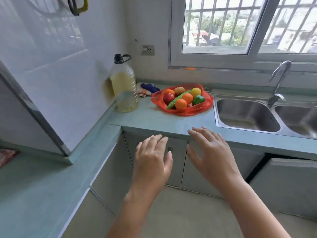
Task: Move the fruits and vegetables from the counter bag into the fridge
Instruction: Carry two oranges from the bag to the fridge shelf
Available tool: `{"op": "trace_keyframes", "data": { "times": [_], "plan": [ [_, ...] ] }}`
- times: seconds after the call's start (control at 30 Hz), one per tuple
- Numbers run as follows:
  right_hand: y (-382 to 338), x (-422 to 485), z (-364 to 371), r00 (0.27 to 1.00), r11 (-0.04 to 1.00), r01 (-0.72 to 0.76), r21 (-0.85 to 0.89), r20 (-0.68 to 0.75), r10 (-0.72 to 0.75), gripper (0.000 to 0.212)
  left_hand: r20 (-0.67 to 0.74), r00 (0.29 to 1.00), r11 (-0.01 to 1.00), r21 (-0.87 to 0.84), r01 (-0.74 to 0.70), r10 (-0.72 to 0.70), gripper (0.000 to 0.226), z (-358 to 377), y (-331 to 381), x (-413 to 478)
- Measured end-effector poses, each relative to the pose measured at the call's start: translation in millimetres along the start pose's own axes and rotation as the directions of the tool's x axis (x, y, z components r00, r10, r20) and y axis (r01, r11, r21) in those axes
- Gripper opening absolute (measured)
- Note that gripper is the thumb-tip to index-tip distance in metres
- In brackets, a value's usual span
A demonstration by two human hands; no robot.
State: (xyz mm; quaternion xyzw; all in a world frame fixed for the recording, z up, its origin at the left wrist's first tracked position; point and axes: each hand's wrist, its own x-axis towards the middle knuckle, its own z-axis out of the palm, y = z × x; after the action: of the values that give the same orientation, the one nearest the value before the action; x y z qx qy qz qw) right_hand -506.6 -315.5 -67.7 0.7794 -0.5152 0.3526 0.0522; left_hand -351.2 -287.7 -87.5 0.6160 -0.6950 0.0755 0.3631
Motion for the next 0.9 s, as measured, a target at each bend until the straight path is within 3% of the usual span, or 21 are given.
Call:
{"op": "trace_keyframes", "data": {
  "times": [0.3, 0.57, 0.73, 0.9],
  "plan": [
    [70.3, 68.7, 62.4, 0.995, 0.994, -0.097, -0.043, 0.0, 0.097, 0.038, 0.127, 0.987, 0.994, -0.068, -0.086, 0.094, 0.042, 87.9, -28.7, 81.9],
    [181.7, 163.8, 98.8, 0.985, 0.983, -0.164, -0.08, -0.07, 0.158, 0.044, 0.202, 0.96, 0.981, -0.07, -0.183, 0.193, 0.039, 188.2, -15.9, 202.9],
    [225.6, 211.6, 130.7, 0.99, 0.987, -0.143, -0.075, -0.001, 0.144, 0.045, 0.178, 0.974, 0.987, -0.108, -0.121, 0.139, 0.039, 229.4, -18.3, 259.6],
    [255.3, 239.7, 167.1, 0.988, 0.99, -0.133, -0.05, 0.07, 0.136, 0.039, 0.273, 0.96, 0.993, -0.118, -0.032, 0.063, 0.042, 267.5, -47.7, 281.3]
  ]
}}
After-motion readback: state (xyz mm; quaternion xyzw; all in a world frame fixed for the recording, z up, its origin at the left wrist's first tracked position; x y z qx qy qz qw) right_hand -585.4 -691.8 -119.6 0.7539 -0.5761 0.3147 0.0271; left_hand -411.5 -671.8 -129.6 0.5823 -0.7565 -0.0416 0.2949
